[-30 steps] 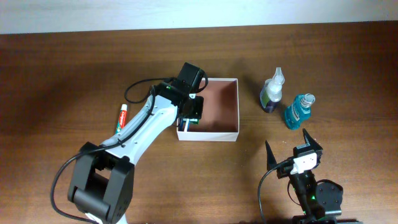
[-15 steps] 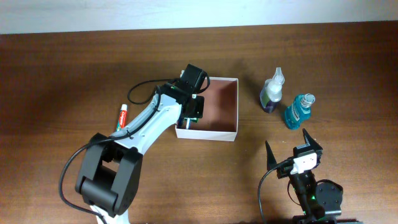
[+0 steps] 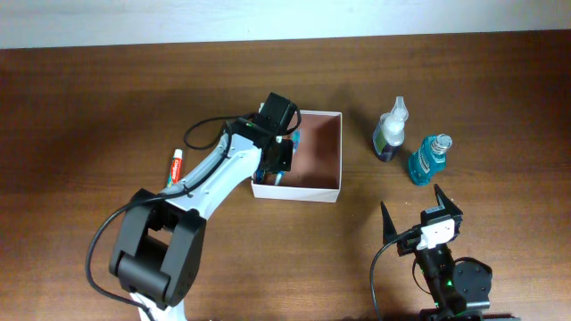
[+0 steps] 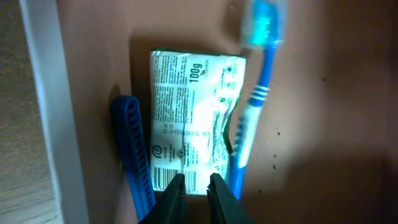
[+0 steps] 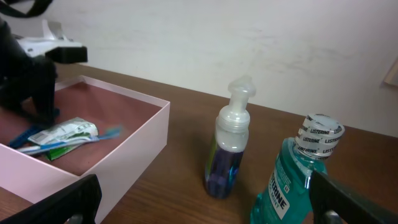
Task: Pack container
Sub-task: 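Move the left gripper back over the Colgate toothpaste tube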
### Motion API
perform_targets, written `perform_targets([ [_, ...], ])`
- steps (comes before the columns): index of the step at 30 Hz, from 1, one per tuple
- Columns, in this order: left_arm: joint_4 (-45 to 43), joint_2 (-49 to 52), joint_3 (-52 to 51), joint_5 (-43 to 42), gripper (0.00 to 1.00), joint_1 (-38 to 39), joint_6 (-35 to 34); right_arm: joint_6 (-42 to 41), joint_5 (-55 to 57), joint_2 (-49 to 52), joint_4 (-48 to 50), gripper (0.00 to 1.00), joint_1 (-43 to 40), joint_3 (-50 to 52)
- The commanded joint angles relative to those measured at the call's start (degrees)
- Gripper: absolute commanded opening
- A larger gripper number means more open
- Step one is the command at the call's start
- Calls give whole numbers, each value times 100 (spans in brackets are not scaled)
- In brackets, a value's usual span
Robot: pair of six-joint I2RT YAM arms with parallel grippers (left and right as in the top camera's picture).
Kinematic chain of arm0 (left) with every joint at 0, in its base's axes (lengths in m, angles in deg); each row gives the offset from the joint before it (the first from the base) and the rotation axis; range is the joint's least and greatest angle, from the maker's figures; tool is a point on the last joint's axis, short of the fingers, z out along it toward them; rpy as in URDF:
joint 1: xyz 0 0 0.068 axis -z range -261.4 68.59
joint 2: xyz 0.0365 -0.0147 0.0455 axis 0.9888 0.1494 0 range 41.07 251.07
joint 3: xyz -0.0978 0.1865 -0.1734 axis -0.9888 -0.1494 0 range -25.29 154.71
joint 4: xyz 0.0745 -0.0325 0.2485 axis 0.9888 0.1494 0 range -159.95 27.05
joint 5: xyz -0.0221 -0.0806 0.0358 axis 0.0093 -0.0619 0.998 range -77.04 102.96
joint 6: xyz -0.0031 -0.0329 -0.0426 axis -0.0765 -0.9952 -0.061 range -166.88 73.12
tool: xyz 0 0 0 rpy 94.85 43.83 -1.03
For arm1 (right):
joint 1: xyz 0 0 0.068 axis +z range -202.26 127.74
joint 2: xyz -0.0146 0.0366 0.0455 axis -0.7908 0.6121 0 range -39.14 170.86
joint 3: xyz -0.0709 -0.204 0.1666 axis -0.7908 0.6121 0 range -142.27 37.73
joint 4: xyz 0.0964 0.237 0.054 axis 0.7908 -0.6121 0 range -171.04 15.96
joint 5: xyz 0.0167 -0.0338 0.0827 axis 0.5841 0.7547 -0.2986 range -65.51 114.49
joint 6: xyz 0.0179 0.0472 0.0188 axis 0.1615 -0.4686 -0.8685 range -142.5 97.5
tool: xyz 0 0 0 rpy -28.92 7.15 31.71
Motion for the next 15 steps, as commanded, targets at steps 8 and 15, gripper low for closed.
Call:
perform_targets([
  [8,428,-1582,273,-33,19,-210,238,-20,11,-39,-7,98,-46,39],
  [15,1878,-2100,269,793,26,-1351,282,-20,11,-39,-7,98,-46,39],
])
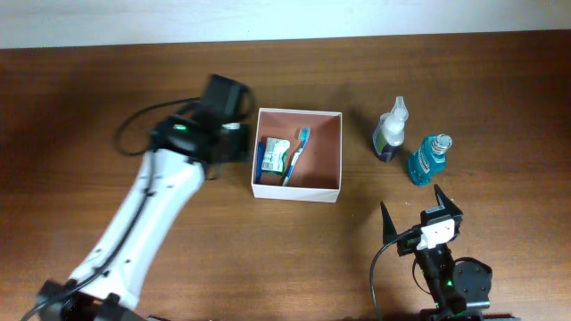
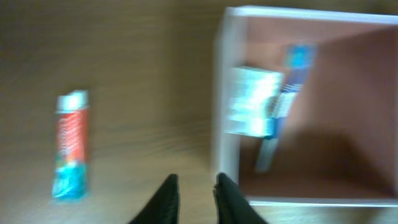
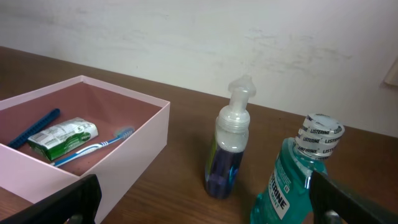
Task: Pack container
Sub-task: 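Move the left gripper back over the Colgate toothpaste tube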
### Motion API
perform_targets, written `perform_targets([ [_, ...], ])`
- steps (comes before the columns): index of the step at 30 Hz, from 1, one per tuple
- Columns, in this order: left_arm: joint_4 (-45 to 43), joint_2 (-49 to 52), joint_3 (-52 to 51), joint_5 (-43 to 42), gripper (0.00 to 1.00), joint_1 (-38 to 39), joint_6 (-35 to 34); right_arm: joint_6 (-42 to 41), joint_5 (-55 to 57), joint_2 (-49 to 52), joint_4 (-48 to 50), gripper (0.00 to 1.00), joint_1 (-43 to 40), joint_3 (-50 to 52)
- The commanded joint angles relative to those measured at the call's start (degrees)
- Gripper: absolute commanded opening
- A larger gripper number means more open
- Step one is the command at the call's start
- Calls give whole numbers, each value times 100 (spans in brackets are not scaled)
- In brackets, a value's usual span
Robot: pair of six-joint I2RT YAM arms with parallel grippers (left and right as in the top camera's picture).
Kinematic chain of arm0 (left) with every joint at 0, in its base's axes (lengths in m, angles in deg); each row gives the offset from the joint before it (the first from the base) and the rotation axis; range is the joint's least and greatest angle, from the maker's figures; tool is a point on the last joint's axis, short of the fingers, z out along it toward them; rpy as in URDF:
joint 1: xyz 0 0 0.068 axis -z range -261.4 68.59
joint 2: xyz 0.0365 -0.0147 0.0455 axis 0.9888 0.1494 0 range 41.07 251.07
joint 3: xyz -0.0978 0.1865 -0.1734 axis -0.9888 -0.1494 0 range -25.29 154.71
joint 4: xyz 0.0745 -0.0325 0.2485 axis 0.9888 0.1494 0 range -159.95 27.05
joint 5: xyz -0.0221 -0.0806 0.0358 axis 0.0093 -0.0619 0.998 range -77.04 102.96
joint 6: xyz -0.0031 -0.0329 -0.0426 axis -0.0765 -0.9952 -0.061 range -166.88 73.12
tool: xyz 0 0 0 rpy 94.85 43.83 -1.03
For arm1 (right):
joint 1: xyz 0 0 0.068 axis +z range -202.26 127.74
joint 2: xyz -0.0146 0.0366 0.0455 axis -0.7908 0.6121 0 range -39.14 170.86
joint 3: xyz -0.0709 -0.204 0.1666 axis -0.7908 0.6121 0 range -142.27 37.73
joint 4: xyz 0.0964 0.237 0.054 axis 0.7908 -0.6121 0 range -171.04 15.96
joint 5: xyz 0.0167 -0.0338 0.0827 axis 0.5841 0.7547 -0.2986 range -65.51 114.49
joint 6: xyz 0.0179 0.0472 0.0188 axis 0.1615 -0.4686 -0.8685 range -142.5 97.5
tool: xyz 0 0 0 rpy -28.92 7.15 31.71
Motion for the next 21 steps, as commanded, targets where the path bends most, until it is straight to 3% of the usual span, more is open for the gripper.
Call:
perform_targets([
  [1,385,-50,39,479,27,-680,146,-20,13,-39,-9,98,-46,39],
  [4,632,2,15,396,39,-1303,205,-20,13,-39,-9,98,-46,39],
  [9,442,4,-190,-776,48,-1928,1115,-20,13,-39,-7,98,-46,39],
  [12,203,4,-522,-807,58,-2144,1440,-20,13,-39,-7,99,-46,39],
  [21,-1178,20,-1838,-804,61,-2192,1928,-20,13,-39,-7,98,-46,39],
])
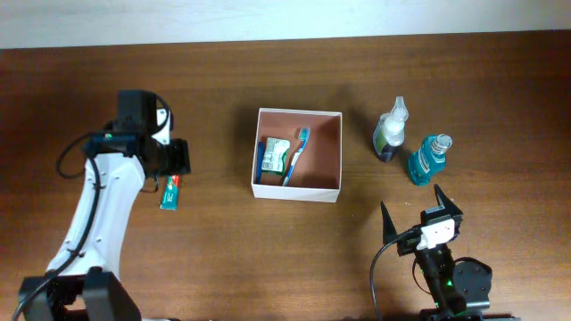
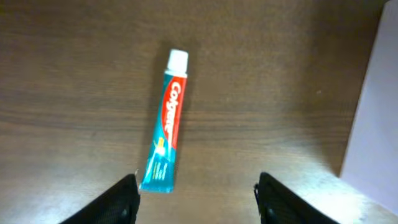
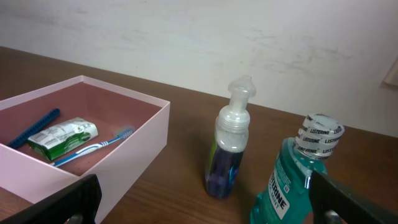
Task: Pack container
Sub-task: 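Move the left gripper back over the Colgate toothpaste tube, then lower the left gripper and grasp the Colgate toothpaste tube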
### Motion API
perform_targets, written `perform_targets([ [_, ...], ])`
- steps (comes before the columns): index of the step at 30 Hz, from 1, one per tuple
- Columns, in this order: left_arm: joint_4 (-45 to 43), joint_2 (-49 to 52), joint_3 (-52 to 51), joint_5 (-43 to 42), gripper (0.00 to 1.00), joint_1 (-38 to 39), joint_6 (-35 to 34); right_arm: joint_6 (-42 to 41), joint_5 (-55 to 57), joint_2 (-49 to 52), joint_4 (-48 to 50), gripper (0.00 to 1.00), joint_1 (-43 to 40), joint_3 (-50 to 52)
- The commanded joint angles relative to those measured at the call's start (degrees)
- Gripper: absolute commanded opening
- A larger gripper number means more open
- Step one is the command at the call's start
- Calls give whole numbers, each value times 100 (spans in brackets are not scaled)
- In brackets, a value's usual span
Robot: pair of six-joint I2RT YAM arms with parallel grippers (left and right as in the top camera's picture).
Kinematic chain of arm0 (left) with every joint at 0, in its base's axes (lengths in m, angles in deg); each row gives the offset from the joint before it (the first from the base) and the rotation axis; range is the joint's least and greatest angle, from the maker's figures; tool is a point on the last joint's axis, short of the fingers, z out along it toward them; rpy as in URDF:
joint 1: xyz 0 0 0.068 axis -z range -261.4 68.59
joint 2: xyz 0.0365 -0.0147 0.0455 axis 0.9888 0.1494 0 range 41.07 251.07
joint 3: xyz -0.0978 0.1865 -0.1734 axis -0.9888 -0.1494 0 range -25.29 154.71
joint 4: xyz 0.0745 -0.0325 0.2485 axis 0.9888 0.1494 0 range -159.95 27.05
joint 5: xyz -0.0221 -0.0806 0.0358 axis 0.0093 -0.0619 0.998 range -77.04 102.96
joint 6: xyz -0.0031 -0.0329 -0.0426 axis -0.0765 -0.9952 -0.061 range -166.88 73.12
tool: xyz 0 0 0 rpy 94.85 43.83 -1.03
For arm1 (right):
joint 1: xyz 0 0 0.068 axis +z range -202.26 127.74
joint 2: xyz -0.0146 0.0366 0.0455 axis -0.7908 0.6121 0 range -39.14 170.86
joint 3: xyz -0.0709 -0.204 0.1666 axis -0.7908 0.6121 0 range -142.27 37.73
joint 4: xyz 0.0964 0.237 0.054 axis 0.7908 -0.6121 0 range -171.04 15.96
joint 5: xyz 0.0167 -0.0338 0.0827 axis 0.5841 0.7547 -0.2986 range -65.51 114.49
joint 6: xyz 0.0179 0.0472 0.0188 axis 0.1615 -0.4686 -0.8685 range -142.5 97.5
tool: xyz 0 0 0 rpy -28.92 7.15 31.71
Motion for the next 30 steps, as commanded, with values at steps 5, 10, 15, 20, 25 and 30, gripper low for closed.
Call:
perform_targets([
  [5,-1421,50,-1215,-59,62,-114,767,-20,11,-39,-7,98,-46,39],
  [10,-1886,70,-1537,-59,69,-293,789,-20,11,-39,-7,98,-46,39],
  [15,-2385,70,-1840,-81,86,-389,807,-20,13,-39,-9,98,-46,39],
  [20,-2977,70,-2201,-271,92,-389,1045,-20,11,-39,-9,98,-46,39],
  [25,-3261,72,-2358,-271,90,-389,1274,-20,11,-39,-9,98,-46,39],
  [30,-3534,151,-2404,-264,94,-387,1316,-20,13,-39,-9,98,-46,39],
])
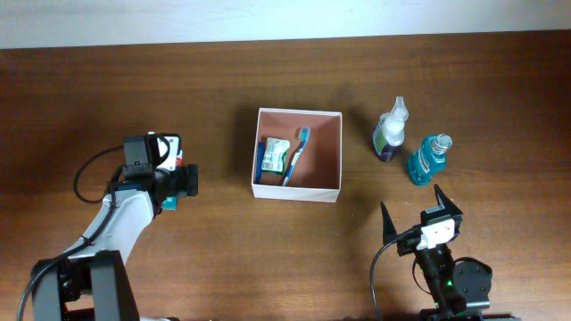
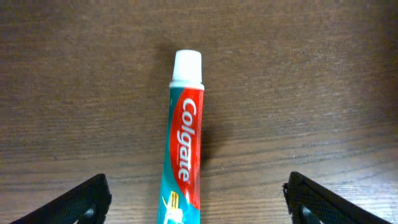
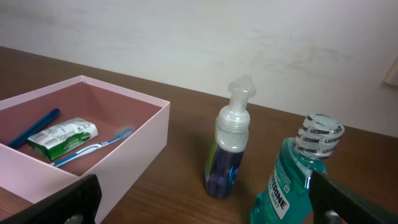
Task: Pack container
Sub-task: 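Lower the left gripper and grasp the Colgate toothpaste tube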
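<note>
A red and teal Colgate toothpaste tube (image 2: 185,143) with a white cap lies flat on the wooden table at the left. My left gripper (image 2: 196,202) hangs low over it, open wide, one finger on each side of the tube's lower end. In the overhead view the tube (image 1: 170,203) is mostly hidden under that gripper (image 1: 171,183). The pink box (image 1: 326,189) in the middle holds a blue comb, a green soap packet (image 1: 275,155) and a blue toothbrush (image 1: 295,153). My right gripper (image 1: 419,219) stands open near the front edge, empty.
A clear pump bottle with purple liquid (image 3: 230,146) and a teal Listerine bottle (image 3: 301,174) stand upright to the right of the box. The pink box's near wall (image 3: 134,146) shows in the right wrist view. A pale wall runs behind the table.
My left gripper has come down closer to the toothpaste tube and now straddles its lower end, still open. The right arm and the bottles are unchanged.
My left gripper was nearly shut inside the box above the soap packet, comb and toothbrush. It then stood outside the box's left wall, then open above the toothpaste tube at the left. Now it sits low around the tube.
</note>
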### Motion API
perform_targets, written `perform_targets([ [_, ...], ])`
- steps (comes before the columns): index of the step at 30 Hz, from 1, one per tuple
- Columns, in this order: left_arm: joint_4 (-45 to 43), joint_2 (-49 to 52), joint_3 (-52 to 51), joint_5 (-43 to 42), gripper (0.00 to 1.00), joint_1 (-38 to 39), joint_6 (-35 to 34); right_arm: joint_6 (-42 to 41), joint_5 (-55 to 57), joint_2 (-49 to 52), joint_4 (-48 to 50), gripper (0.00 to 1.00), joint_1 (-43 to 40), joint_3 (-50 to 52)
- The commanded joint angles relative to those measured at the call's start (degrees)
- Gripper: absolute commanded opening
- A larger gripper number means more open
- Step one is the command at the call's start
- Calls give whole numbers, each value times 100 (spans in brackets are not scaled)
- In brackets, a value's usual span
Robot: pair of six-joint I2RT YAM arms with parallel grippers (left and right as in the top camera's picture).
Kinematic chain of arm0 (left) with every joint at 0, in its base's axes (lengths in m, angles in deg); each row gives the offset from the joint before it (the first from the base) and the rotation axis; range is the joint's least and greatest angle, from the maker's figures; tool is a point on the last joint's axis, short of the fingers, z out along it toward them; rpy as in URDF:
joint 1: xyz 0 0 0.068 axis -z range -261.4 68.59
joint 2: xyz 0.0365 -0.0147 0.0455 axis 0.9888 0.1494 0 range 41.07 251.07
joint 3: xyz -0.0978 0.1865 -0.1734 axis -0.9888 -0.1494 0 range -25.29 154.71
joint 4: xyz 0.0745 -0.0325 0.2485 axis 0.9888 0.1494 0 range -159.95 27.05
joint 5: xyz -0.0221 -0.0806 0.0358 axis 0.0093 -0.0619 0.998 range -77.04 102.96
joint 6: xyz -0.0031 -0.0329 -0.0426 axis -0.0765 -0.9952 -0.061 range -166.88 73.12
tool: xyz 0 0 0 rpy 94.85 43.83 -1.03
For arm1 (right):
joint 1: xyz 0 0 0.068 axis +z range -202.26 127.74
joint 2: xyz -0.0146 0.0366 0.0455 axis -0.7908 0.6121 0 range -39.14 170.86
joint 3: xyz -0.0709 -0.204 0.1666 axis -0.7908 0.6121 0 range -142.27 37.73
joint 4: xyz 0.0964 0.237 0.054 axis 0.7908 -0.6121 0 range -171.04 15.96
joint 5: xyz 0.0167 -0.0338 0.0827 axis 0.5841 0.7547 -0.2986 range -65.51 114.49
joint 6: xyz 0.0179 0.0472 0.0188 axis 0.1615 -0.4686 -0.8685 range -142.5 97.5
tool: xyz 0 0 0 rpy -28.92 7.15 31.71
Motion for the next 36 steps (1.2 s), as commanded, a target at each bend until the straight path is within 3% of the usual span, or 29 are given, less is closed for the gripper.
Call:
perform_targets([
  [1,-173,162,-63,-105,95,-20,256,-24,11,-39,-9,98,-46,39],
  [12,-297,837,-63,-101,93,-20,518,-24,13,-39,-9,98,-46,39],
  [15,-295,833,-57,-105,80,-20,514,-24,11,-39,-9,98,-46,39],
  [19,-249,828,-57,-155,47,-20,376,-24,11,-39,-9,98,-46,39],
  [21,-251,822,-57,-378,39,-20,361,-24,11,-39,-7,98,-46,39],
  [25,-278,822,-55,-1082,36,-20,361,-24,13,-39,-9,98,-46,39],
  [33,-258,822,-52,-1266,36,-20,358,-24,11,-39,-9,98,-46,39],
  [36,-278,822,-52,-1261,41,-20,361,-24,11,-39,-7,98,-46,39],
])
